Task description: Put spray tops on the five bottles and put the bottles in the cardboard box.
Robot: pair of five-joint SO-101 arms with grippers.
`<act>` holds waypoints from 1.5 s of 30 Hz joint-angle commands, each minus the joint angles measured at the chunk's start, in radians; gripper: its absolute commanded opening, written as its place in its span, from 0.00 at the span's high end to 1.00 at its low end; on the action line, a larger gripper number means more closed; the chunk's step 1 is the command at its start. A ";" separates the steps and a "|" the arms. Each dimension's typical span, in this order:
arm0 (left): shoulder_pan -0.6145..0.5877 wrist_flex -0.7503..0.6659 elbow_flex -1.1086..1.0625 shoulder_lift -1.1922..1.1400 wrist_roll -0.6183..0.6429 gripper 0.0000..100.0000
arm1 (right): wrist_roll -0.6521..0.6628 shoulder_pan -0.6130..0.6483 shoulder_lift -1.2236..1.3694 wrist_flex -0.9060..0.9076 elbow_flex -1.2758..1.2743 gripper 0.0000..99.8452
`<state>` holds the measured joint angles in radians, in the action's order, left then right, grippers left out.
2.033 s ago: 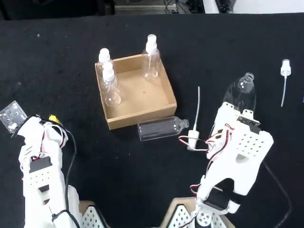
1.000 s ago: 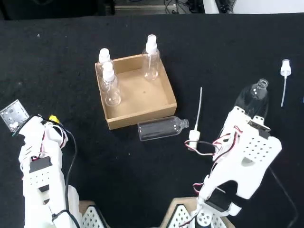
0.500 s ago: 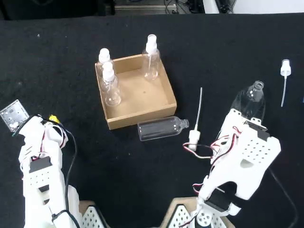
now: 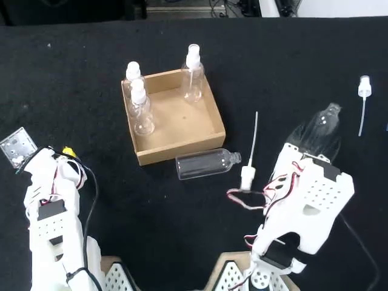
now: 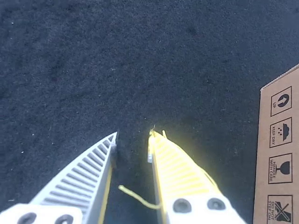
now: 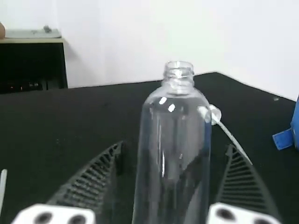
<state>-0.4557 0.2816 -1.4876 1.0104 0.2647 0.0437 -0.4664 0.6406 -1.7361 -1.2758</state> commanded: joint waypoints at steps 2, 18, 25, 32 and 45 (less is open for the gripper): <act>-0.013 -0.025 0.013 0.015 -0.011 0.91 | 0.011 0.015 -0.045 -0.020 -0.030 0.73; -0.012 -0.025 0.013 0.015 -0.011 0.91 | 0.084 -0.133 -0.492 0.413 0.061 0.73; -0.012 -0.025 0.013 0.015 -0.011 0.91 | 0.101 -0.233 -0.615 1.422 0.542 0.73; -0.012 -0.025 0.012 0.015 -0.011 0.91 | 0.101 -0.233 -0.463 2.110 1.125 0.73; -0.012 -0.025 0.008 0.015 -0.012 0.91 | 0.193 -0.265 0.171 2.515 1.986 0.82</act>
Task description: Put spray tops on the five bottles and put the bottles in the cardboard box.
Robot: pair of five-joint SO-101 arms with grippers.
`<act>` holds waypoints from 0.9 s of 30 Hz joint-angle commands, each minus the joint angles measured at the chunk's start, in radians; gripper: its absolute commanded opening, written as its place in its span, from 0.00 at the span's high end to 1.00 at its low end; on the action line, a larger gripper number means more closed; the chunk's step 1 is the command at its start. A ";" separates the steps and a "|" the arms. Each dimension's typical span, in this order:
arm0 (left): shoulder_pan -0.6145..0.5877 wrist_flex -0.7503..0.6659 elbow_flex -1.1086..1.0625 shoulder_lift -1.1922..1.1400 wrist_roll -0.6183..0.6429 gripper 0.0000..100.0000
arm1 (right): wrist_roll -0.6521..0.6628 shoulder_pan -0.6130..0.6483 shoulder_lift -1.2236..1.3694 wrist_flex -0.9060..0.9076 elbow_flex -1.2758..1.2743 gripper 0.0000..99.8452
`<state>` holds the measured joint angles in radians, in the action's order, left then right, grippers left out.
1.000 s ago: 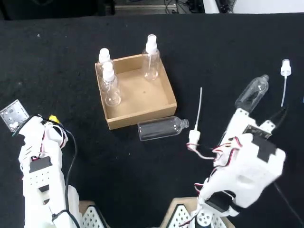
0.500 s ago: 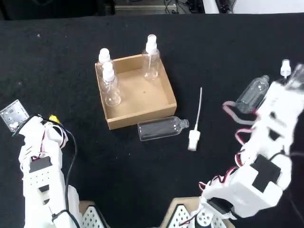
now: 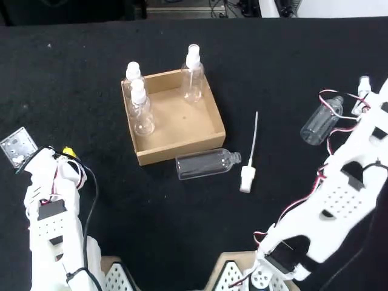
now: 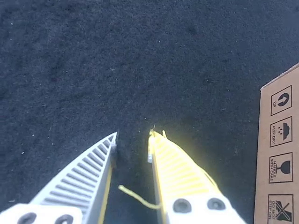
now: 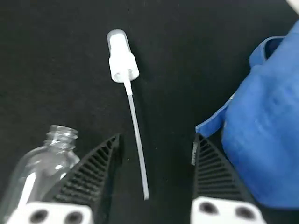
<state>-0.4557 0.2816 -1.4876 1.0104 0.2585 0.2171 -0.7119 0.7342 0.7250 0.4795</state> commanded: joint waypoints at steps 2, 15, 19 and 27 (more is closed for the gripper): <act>-0.012 -0.025 0.008 0.015 -0.006 0.91 | 0.021 -0.023 0.171 0.100 0.366 0.82; -0.012 -0.025 0.008 0.015 -0.006 0.91 | 0.120 0.026 0.708 0.307 1.121 0.89; -0.012 -0.025 0.008 0.015 -0.006 0.91 | 0.120 0.017 0.780 0.305 1.194 0.99; -0.012 -0.025 0.010 0.015 -0.006 0.91 | 0.110 -0.077 0.736 0.358 1.191 0.99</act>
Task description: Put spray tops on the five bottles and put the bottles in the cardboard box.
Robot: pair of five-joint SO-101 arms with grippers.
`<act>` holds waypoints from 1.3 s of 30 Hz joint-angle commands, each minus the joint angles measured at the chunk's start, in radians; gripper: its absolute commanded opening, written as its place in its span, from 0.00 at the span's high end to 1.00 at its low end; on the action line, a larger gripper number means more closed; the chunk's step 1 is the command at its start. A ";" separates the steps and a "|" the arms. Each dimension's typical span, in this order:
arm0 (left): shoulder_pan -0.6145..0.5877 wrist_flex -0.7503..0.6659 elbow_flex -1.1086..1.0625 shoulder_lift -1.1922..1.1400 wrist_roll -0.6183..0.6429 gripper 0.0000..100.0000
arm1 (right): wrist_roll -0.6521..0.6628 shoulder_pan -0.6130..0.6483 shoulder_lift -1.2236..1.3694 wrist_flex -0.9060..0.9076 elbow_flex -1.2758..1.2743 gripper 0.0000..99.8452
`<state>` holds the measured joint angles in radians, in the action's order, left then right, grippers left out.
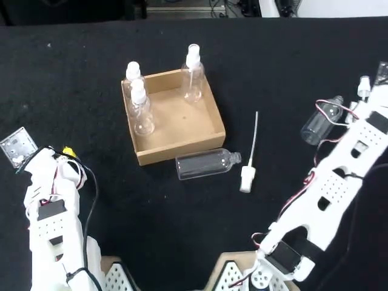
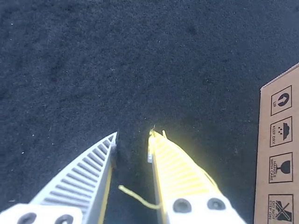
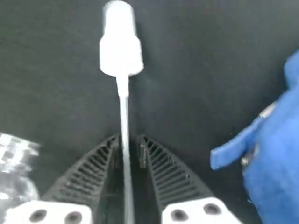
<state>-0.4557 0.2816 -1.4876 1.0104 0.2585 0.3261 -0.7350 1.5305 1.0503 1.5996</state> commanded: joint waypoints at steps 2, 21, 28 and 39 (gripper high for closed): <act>-0.012 -0.025 0.012 0.015 -0.006 0.91 | 0.002 -0.069 -0.085 0.081 0.071 0.99; -0.012 -0.025 0.010 0.015 -0.006 0.91 | 0.003 -0.002 -0.288 0.132 0.059 0.82; -0.012 -0.025 0.008 0.015 -0.006 0.91 | 0.003 0.104 -0.108 -0.203 0.062 0.81; -0.012 -0.025 0.008 0.015 -0.006 0.91 | 0.003 0.137 0.004 -0.408 0.053 0.68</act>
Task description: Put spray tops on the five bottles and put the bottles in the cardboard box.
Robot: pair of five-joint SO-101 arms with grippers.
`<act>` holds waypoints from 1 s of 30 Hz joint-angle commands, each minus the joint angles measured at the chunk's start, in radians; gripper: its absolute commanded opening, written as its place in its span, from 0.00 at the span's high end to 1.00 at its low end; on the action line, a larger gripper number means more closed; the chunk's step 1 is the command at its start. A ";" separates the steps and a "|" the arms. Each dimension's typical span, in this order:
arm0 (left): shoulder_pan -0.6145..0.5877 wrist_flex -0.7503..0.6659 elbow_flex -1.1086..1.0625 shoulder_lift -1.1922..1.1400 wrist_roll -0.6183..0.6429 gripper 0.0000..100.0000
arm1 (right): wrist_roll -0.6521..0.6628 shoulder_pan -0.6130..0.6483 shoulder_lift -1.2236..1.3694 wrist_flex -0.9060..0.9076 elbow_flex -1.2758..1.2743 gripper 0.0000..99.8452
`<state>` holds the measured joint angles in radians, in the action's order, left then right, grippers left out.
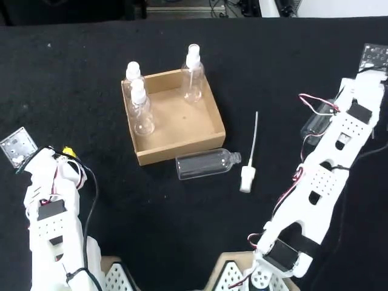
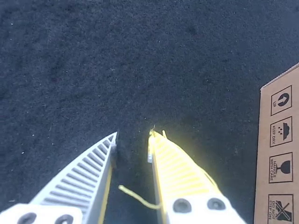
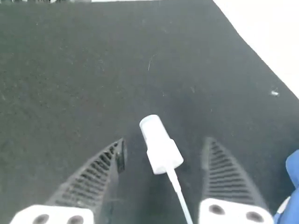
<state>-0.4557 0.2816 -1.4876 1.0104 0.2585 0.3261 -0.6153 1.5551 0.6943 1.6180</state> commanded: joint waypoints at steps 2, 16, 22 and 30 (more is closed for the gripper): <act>-0.012 -0.025 0.008 0.015 -0.006 0.91 | 0.003 0.012 -0.027 -0.101 -0.005 0.68; -0.012 -0.025 0.007 0.015 -0.006 0.91 | 0.009 -0.023 -0.019 -0.377 -0.271 0.74; -0.012 -0.025 0.007 0.015 -0.006 0.91 | 0.009 -0.077 -0.028 -0.377 -0.292 0.98; -0.012 -0.025 0.007 0.015 -0.006 0.91 | 0.006 -0.147 -0.028 -0.034 -0.062 0.99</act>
<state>-0.4557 0.2816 -1.4876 1.0104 0.2585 0.3261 -0.7211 1.5551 0.4979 1.4032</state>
